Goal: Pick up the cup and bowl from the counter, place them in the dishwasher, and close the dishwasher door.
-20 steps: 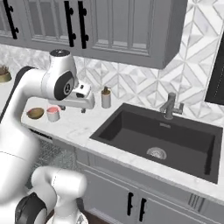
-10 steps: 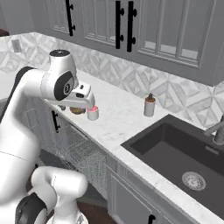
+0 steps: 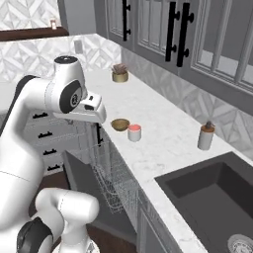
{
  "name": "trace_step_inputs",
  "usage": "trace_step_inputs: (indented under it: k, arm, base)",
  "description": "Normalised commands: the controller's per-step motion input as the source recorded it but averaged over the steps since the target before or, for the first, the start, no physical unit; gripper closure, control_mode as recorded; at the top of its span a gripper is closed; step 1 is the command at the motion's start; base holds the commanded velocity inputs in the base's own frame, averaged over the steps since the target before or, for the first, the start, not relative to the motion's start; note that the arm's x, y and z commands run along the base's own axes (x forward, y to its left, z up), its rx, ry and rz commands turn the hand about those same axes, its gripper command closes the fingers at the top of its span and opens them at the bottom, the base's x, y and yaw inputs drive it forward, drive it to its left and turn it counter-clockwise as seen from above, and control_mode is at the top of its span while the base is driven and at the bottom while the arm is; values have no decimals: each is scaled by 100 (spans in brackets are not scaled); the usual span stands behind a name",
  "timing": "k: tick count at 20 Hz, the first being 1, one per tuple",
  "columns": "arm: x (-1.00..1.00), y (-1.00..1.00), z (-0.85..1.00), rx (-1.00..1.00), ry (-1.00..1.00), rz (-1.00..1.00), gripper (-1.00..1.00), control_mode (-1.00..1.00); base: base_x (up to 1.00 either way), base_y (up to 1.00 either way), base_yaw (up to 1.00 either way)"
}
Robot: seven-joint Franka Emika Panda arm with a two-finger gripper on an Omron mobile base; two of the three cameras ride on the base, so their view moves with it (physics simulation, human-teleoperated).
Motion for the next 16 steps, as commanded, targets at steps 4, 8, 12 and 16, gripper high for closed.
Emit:
trace_step_inputs:
  k: [4,8,12,16]
  arm:
    - [0,0,0,0,0,0,-100,100]
    - [0,0,0,0,0,0,-100,100]
    - [0,0,0,0,0,0,-100,100]
    - [0,0,0,0,0,0,-100,100]
  base:
    - [0,-70,43]
    - [9,-50,23]
    - [23,-43,13]
    - [10,-37,11]
